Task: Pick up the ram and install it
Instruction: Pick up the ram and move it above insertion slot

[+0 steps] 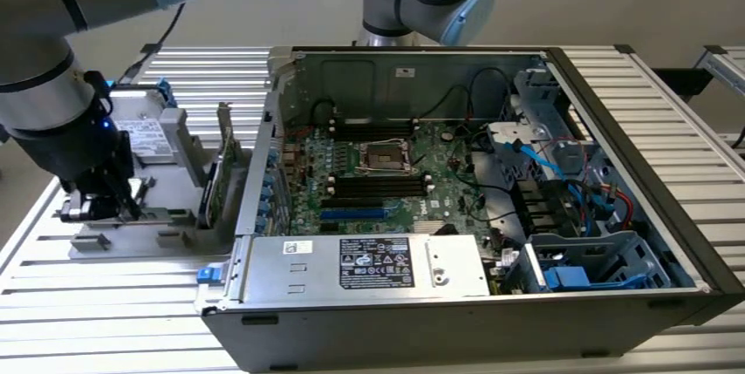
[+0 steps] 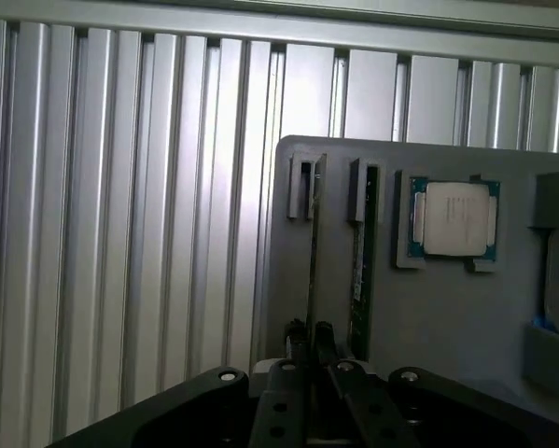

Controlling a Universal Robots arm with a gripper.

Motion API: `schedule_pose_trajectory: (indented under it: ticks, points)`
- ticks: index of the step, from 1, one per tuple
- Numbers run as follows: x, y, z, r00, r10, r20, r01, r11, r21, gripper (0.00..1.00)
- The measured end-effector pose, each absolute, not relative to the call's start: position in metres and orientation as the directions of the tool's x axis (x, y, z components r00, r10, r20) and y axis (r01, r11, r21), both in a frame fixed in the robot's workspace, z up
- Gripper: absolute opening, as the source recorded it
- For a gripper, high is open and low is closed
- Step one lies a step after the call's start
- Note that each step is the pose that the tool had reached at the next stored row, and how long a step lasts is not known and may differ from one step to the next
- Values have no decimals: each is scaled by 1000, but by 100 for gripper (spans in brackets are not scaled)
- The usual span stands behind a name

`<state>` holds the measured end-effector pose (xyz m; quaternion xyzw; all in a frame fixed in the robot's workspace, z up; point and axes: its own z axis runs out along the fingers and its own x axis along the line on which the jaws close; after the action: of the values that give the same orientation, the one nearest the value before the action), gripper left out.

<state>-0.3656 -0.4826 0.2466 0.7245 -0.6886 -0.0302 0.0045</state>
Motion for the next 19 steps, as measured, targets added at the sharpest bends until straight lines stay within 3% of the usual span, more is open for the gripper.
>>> schedule_pose_trajectory:
  ticks: [19]
  points:
    - [-329, -482, 310, 50, -998, -44, -998, -52, 48, 13]
